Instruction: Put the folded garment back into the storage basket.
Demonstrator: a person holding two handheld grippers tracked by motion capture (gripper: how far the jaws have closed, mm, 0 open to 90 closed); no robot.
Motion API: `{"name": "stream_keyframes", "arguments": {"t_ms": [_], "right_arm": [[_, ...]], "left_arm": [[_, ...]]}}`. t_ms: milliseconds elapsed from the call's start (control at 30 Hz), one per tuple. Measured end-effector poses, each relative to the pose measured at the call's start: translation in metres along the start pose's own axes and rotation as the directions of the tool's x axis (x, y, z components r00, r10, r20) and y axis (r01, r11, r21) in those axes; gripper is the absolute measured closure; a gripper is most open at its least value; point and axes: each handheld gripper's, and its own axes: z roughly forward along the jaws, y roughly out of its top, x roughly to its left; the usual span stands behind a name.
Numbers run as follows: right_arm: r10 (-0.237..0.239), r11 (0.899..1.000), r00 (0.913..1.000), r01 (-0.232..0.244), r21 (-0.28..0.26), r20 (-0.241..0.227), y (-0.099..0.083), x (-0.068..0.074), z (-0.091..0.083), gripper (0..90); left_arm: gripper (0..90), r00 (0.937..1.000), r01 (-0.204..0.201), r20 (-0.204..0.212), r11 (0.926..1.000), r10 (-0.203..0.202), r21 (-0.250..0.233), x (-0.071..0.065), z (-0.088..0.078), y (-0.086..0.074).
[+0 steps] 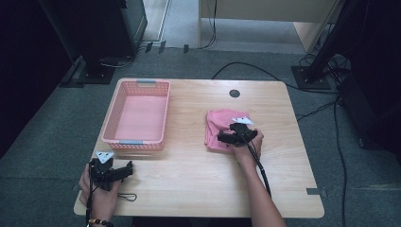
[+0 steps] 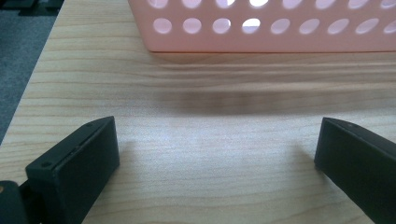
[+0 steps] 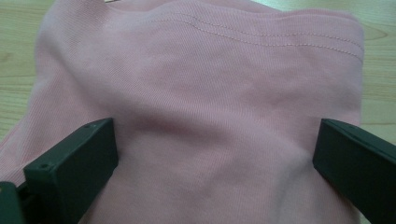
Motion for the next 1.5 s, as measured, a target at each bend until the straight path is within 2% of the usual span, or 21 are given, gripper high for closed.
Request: {"name": "stream_keyframes", "arguments": {"t_ms": [200,467,500,700,933,1167,1300,1400,1500], "right_arm": [[0.002,1.000,1.0000,-0.002,0.000,0.004,0.000,0.001,0.000,0.2],[-0.021,1.000,0.9997,0.021,-0.004,-0.008,-0.001,0.002,-0.001,8.0],[-0.025,1.000,0.9996,0.025,-0.008,-0.011,-0.002,0.002,-0.002,10.6],[-0.023,0.998,0.9996,0.022,-0.052,-0.018,-0.004,-0.003,-0.007,41.0],[0.005,0.998,0.9995,-0.007,-0.057,-0.032,-0.003,-0.012,-0.009,63.9],[0.029,0.998,0.9980,-0.032,-0.054,-0.057,-0.003,-0.016,-0.010,69.7],[0.072,0.996,0.9944,-0.075,-0.040,-0.077,-0.001,-0.018,-0.012,70.9],[0.065,0.997,0.9957,-0.068,-0.036,-0.065,0.000,-0.015,-0.015,71.4],[0.068,0.997,0.9950,-0.071,-0.042,-0.073,0.003,-0.011,-0.019,71.7]], "left_arm": [[0.0,1.0000,-0.002,0.000,1.0000,0.002,0.002,0.000,0.000,0.000],[0.0,1.0000,-0.002,0.000,1.0000,0.002,0.002,0.000,0.000,0.000],[0.0,1.0000,-0.001,0.000,1.0000,0.001,0.002,0.000,0.000,0.000],[0.0,1.0000,-0.001,0.000,1.0000,0.001,0.002,0.000,0.000,0.000],[0.0,1.0000,-0.002,0.001,1.0000,0.002,0.001,0.000,0.000,0.000],[0.0,1.0000,0.000,0.003,1.0000,0.000,0.000,0.000,0.000,0.000],[0.0,1.0000,-0.001,0.003,1.0000,0.001,0.000,0.000,0.000,0.000],[0.0,1.0000,-0.003,0.003,1.0000,0.003,0.001,0.000,0.000,0.000],[0.0,1.0000,-0.003,0.003,1.0000,0.003,0.002,0.000,0.000,0.000]]}}
